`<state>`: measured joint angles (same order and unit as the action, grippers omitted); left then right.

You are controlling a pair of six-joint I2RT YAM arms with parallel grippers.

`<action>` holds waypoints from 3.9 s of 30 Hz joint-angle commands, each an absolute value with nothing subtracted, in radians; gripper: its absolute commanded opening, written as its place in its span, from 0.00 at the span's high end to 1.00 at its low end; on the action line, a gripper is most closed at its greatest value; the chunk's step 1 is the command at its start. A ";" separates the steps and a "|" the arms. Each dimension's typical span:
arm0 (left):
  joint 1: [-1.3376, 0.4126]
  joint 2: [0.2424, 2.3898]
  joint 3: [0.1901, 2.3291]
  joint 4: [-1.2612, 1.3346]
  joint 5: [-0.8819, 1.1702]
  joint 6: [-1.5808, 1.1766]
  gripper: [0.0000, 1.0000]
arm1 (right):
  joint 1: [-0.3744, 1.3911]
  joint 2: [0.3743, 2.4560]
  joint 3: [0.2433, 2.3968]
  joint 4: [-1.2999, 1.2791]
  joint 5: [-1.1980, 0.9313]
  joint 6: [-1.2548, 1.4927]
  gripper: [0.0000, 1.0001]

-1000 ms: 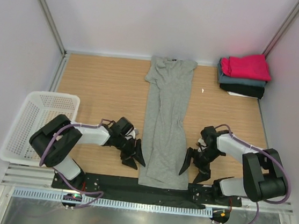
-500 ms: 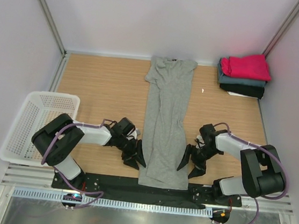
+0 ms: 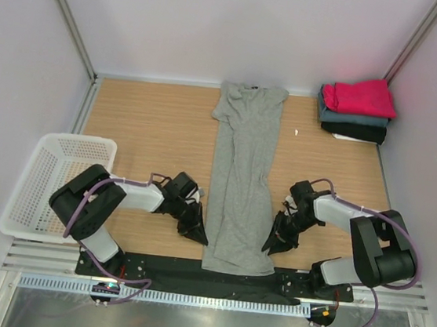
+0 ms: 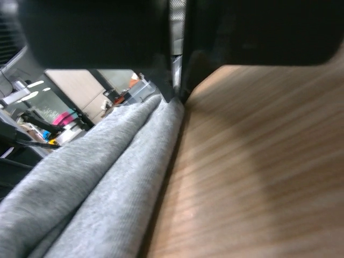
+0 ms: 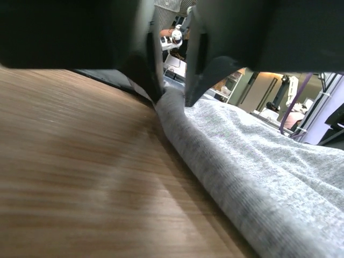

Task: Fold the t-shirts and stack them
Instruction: Fold the tshirt

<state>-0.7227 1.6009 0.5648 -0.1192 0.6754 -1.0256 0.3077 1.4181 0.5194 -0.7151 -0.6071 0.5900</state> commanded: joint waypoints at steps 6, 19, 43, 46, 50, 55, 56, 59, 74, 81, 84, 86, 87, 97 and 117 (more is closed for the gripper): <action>-0.735 1.597 0.589 -0.097 0.672 -1.002 1.00 | 0.318 1.365 0.505 -0.696 -0.653 0.614 0.99; -0.479 1.416 0.784 -0.304 0.699 -0.757 1.00 | 0.238 1.218 0.778 -0.707 -0.532 0.466 0.99; -0.338 1.877 1.403 -0.302 0.677 -0.542 1.00 | 0.100 1.718 1.319 -0.445 -0.540 0.331 0.99; -0.318 1.979 1.529 -0.314 0.686 -0.552 1.00 | 0.089 1.788 1.365 -0.399 -0.541 0.330 0.99; -0.311 2.063 1.679 -0.319 0.680 -0.548 1.00 | 0.078 1.876 1.472 -0.356 -0.534 0.321 0.99; -0.299 2.167 1.799 -0.321 0.664 -0.542 1.00 | 0.075 1.974 1.597 -0.319 -0.519 0.324 0.99; -0.298 2.180 1.815 -0.318 0.658 -0.537 1.00 | 0.075 2.000 1.629 -0.318 -0.517 0.328 0.99; -0.295 2.235 1.900 -0.313 0.649 -0.523 1.00 | 0.075 2.051 1.677 -0.305 -0.515 0.336 0.99; -0.295 2.321 2.036 -0.279 0.531 -0.480 0.48 | 0.071 2.119 1.689 -0.208 -0.480 0.264 0.67; -0.293 2.081 1.784 -0.379 0.637 -0.483 0.38 | 0.018 1.898 1.491 -0.280 -0.567 0.282 0.43; -0.293 2.049 1.688 -0.448 0.681 -0.489 0.38 | 0.017 1.876 1.415 -0.425 -0.662 0.252 0.41; -0.295 2.039 1.601 -0.456 0.710 -0.505 0.38 | 0.012 1.862 1.365 -0.465 -0.721 0.244 0.41; -0.293 2.030 1.570 -0.442 0.710 -0.506 0.38 | 0.012 1.856 1.327 -0.469 -0.733 0.238 0.41; -0.296 2.023 1.413 -0.380 0.756 -0.598 0.37 | 0.014 1.864 1.198 -0.480 -0.821 0.261 0.39; -0.341 2.082 1.358 -0.328 0.755 -0.647 0.35 | 0.012 1.884 1.120 -0.557 -0.782 0.150 0.40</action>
